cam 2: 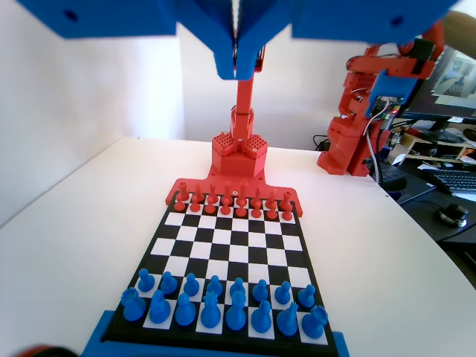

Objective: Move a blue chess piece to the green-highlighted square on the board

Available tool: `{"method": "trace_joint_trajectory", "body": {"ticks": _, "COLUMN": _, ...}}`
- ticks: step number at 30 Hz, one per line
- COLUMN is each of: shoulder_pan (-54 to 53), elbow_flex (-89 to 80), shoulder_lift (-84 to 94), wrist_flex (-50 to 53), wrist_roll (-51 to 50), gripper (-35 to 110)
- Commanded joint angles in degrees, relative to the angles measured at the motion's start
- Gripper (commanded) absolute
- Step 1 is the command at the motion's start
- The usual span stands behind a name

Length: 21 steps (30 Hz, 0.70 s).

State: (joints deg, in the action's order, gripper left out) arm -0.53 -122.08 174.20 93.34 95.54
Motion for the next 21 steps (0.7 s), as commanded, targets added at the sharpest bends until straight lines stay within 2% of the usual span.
{"method": "trace_joint_trajectory", "body": {"ticks": 1, "shoulder_pan": 0.7, "elbow_flex": 4.22, "shoulder_lift": 0.53, "wrist_flex": 1.14, "wrist_roll": -0.09, "gripper": 1}}
{"method": "trace_joint_trajectory", "body": {"ticks": 7, "shoulder_pan": 0.79, "elbow_flex": 6.68, "shoulder_lift": 0.44, "wrist_flex": 3.25, "wrist_roll": -2.55, "gripper": 1}}
{"method": "trace_joint_trajectory", "body": {"ticks": 12, "shoulder_pan": 1.14, "elbow_flex": 11.51, "shoulder_lift": -0.53, "wrist_flex": 6.33, "wrist_roll": -9.49, "gripper": 1}}
{"method": "trace_joint_trajectory", "body": {"ticks": 16, "shoulder_pan": 2.64, "elbow_flex": 21.62, "shoulder_lift": -8.7, "wrist_flex": 12.22, "wrist_roll": -15.47, "gripper": 1}}
{"method": "trace_joint_trajectory", "body": {"ticks": 21, "shoulder_pan": 2.11, "elbow_flex": 27.6, "shoulder_lift": -15.82, "wrist_flex": 12.66, "wrist_roll": -18.98, "gripper": 1}}
